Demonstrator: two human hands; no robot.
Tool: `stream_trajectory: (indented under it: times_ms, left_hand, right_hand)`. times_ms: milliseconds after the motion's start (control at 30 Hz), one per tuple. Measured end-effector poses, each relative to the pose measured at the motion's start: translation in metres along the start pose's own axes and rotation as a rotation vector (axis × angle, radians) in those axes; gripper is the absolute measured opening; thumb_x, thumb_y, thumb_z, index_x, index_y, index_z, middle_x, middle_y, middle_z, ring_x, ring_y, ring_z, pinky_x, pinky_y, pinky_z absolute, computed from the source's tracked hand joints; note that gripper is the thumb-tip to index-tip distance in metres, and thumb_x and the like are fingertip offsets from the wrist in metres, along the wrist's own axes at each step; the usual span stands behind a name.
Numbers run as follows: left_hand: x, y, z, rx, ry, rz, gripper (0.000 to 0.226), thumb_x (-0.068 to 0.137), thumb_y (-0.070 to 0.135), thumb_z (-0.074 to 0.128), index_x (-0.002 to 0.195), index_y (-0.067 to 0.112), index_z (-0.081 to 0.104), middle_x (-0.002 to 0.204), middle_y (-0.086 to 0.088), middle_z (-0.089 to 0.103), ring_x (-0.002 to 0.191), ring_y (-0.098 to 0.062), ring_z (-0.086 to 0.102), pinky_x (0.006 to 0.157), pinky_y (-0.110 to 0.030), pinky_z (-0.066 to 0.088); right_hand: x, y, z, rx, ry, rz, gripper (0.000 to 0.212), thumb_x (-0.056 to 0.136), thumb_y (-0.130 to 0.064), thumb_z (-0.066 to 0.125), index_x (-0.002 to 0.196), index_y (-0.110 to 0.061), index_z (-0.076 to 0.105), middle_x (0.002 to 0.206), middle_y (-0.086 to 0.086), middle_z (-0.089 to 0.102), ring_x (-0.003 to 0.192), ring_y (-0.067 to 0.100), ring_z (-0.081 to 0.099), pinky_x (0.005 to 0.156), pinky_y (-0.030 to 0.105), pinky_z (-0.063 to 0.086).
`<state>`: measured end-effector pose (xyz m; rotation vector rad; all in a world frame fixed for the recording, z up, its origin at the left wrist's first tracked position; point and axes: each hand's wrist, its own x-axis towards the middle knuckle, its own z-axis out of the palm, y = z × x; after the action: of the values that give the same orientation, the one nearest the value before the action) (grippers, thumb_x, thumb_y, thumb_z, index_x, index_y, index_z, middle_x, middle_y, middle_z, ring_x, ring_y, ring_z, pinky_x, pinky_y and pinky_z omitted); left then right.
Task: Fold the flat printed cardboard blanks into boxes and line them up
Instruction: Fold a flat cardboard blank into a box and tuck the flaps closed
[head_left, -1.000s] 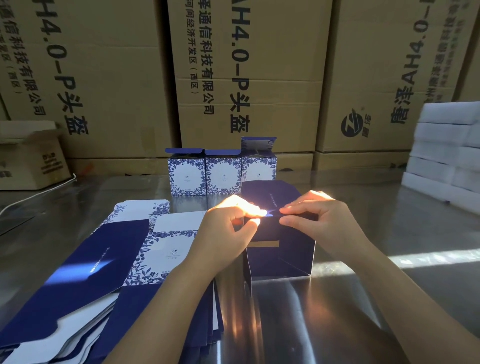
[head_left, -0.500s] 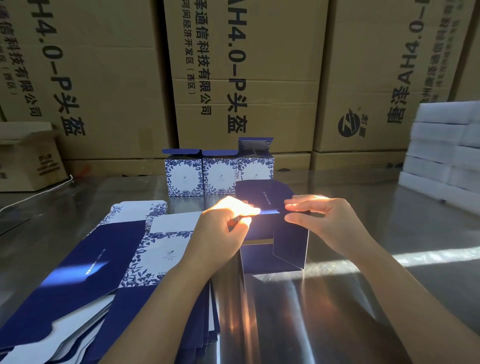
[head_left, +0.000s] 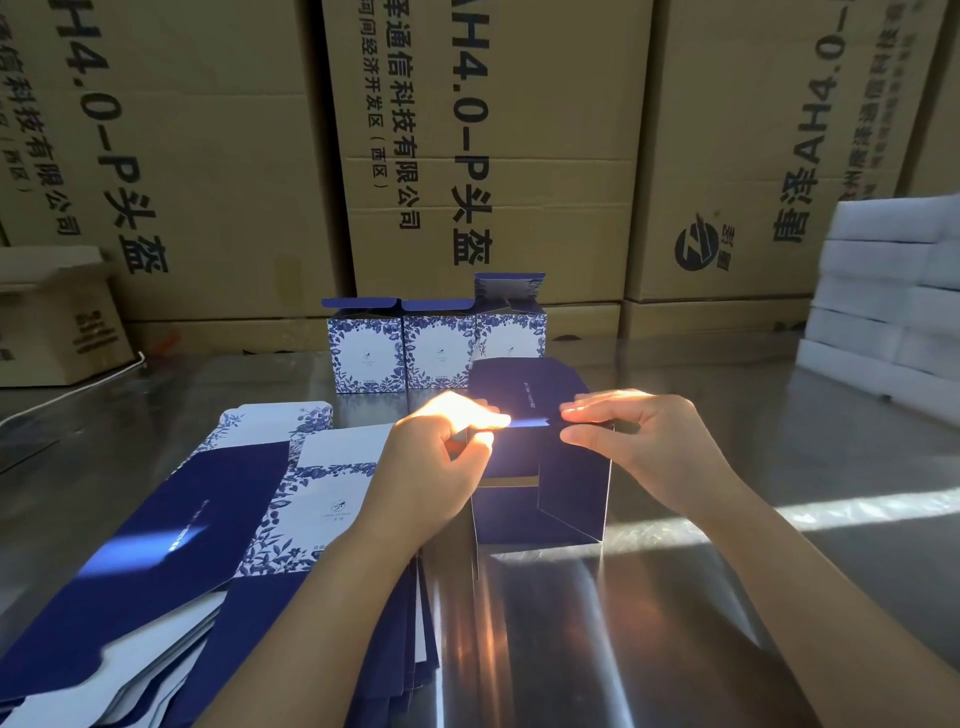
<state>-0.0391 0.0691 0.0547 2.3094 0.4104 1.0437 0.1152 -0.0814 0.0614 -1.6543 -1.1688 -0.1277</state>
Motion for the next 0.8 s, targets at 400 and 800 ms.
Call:
stream_trajectory:
  times_ms: [400, 800]
  left_hand:
    - [-0.004, 0.003, -0.002, -0.046, 0.014, 0.063, 0.043, 0.089, 0.006, 0.053, 0.076, 0.046, 0.063, 0.09, 0.029, 0.062, 0.076, 0.001, 0.057, 0.061, -0.01, 0.043]
    - [-0.004, 0.003, -0.002, -0.048, -0.006, 0.085, 0.039, 0.09, 0.009, 0.051, 0.091, 0.046, 0.061, 0.106, 0.022, 0.06, 0.083, 0.001, 0.056, 0.066, -0.011, 0.044]
  right_hand:
    - [0.003, 0.007, -0.007, 0.081, -0.05, 0.051, 0.019, 0.075, -0.016, 0.078, 0.089, -0.029, 0.077, 0.093, -0.027, 0.07, 0.104, -0.016, 0.056, 0.083, -0.003, 0.035]
    - [0.005, 0.011, -0.01, 0.217, -0.13, 0.085, 0.021, 0.079, -0.009, 0.074, 0.091, -0.026, 0.077, 0.098, -0.02, 0.072, 0.11, -0.013, 0.055, 0.088, 0.001, 0.039]
